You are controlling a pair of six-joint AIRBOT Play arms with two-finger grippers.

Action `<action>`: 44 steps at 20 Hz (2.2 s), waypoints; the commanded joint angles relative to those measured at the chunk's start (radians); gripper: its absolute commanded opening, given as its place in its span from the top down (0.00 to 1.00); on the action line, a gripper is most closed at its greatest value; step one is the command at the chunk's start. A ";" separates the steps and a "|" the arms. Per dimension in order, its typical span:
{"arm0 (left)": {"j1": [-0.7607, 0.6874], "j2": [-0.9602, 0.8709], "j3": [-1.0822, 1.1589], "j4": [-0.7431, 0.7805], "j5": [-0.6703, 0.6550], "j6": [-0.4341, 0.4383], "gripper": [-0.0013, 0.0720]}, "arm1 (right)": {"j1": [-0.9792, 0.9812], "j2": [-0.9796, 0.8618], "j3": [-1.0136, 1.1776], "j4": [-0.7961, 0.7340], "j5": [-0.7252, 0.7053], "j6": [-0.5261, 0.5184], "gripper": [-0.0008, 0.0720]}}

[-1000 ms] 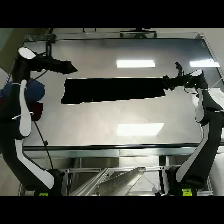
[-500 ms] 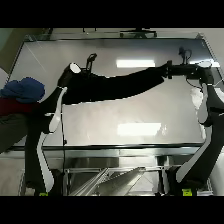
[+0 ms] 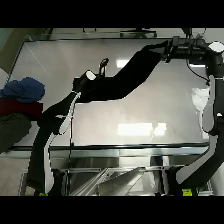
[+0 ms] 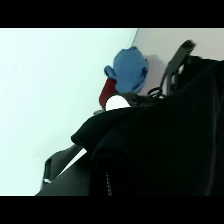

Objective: Fold the shirts.

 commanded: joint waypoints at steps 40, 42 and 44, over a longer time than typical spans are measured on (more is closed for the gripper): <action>0.669 0.663 -0.370 -0.131 -0.494 0.188 0.95 | 0.286 -0.212 -0.018 -0.729 -0.395 0.113 0.01; 0.667 0.663 -0.370 -0.131 -0.494 0.188 0.95 | 0.293 -0.257 -0.018 -0.684 -0.396 0.122 0.01; 0.667 0.663 -0.370 -0.131 -0.494 0.188 0.95 | 0.307 -0.302 -0.018 -0.626 -0.397 0.119 0.01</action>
